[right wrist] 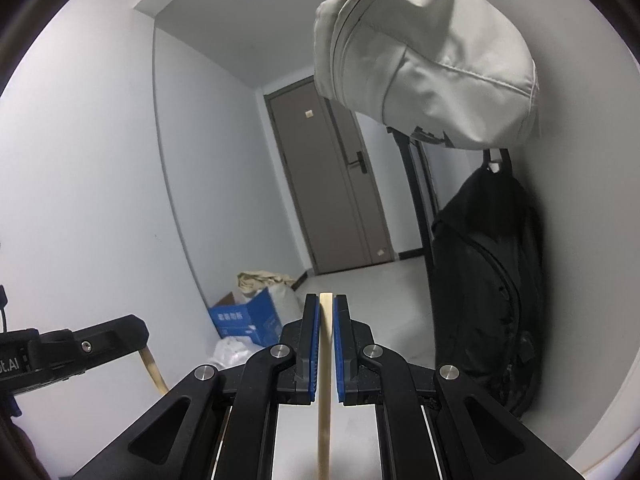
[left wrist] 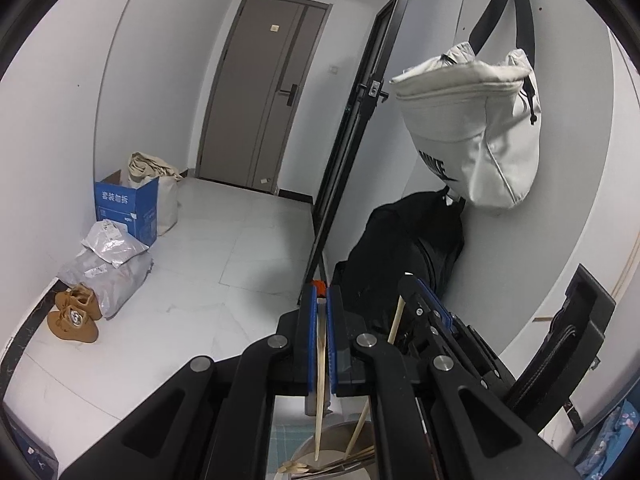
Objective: Organize utensils
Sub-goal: 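Carry both held chopsticks up over the white caddy, then open both grippers to drop the chopsticks into the caddy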
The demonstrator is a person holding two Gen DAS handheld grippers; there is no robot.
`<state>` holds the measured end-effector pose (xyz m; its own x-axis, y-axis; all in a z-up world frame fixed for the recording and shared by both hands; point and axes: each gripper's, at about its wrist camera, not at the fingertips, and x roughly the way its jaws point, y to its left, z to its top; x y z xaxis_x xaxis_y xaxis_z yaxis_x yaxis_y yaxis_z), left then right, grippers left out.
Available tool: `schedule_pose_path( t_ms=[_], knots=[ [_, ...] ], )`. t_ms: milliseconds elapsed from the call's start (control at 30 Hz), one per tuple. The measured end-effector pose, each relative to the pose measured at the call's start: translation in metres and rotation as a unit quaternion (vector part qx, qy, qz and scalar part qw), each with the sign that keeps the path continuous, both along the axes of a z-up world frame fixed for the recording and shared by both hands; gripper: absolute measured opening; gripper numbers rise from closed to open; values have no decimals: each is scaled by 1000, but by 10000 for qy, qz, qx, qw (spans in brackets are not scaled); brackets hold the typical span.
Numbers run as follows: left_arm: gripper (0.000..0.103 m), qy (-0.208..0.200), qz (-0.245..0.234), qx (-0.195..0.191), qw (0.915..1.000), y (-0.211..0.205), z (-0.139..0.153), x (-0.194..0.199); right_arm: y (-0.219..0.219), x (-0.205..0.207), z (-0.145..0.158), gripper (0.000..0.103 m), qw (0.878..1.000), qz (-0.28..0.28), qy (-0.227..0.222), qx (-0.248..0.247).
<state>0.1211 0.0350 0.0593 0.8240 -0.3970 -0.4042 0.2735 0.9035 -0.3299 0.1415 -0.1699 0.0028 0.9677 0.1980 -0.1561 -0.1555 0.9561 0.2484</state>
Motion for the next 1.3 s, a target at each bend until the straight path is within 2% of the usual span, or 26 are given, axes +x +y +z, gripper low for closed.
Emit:
schedule_pose_path(
  t_ms=[333, 567, 733, 867, 933, 1100, 1233, 1300],
  knots=[
    [1, 121, -234, 163, 9995, -8, -3, -3, -3, -14, -7, 6, 9998, 49, -35, -184],
    [1, 262, -548, 256, 9978, -13, -4, -8, -10, -41, -10, 6, 9989, 382, 109, -243],
    [1, 624, -855, 169, 9942, -13, -9, -10, -17, -57, -14, 6, 9968, 691, 380, -109],
    [1, 1045, -1141, 270, 9876, -17, -14, -11, -17, -66, -20, 9, 9923, 1012, 696, -120],
    [4, 1150, -1107, 273, 9868, -15, -15, -15, -17, -71, -24, 9, 9897, 1122, 889, -106],
    [36, 1192, -1020, 318, 9871, -12, -15, -29, -23, -79, -35, 12, 9833, 1278, 1297, 26],
    [37, 1284, -1149, 360, 9844, -15, -16, -35, -27, -97, -36, 15, 9833, 1231, 1337, -28],
    [37, 1295, -1096, 543, 9840, -19, -16, -36, -31, -107, -35, 29, 9840, 1153, 1355, 35]
  ],
)
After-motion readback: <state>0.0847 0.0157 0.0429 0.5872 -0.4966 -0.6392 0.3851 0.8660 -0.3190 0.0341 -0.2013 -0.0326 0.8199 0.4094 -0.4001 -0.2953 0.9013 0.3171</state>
